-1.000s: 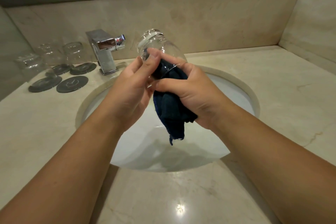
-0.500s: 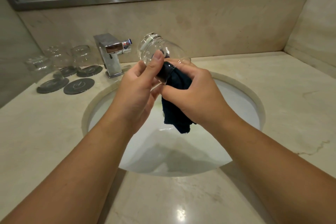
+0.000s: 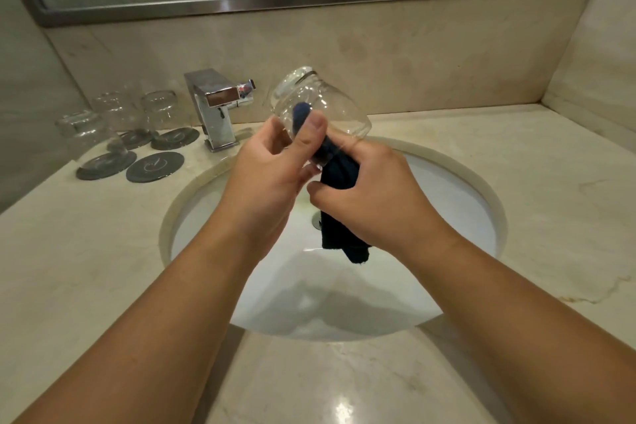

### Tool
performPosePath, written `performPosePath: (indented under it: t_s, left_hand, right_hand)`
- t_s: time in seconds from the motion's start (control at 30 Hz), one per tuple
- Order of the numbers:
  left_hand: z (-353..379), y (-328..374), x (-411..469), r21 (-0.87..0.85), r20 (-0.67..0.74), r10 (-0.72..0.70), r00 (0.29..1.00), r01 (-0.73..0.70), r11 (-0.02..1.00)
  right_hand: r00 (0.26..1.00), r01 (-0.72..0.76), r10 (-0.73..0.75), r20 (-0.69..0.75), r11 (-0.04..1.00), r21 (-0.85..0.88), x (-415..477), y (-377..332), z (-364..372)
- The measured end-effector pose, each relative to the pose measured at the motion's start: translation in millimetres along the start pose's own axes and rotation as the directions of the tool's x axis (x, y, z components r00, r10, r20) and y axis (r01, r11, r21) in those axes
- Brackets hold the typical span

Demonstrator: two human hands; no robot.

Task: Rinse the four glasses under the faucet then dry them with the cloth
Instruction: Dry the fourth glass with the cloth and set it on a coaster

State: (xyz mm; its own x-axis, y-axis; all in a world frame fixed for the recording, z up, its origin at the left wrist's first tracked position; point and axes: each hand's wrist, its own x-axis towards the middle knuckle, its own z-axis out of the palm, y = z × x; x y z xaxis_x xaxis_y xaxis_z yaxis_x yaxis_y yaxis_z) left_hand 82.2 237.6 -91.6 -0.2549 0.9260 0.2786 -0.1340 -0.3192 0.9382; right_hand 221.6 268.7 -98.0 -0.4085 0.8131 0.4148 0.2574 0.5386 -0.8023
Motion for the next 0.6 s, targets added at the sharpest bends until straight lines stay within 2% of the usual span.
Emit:
performPosePath:
  t_s: [0.13, 0.3, 0.5, 0.6]
  left_hand:
    - [-3.1, -5.2, 0.3, 0.102, 0.032, 0.030, 0.999, -0.033, 0.994]
    - [-4.7, -6.1, -1.2, 0.122, 0.061, 0.020, 0.998, -0.028, 0.992]
    - [-5.3, -1.3, -2.7, -0.011, 0.107, -0.032, 0.994, 0.033, 0.999]
    - [-5.9, -1.3, -2.3, -0.019, 0.152, -0.080, 0.985, 0.083, 0.996]
  right_hand:
    - [0.994, -0.089, 0.082, 0.078, 0.991, 0.097, 1.6, 2.4, -2.4]
    - [0.980, -0.118, 0.057, 0.191, 0.938, 0.325, 1.1, -0.3, -7.9]
    - [0.944, -0.301, 0.129, 0.304, 0.714, 0.632, 1.9, -5.5, -14.4]
    - [0.926, -0.363, 0.149, 0.348, 0.612, 0.703, 1.8, -8.3, -17.5]
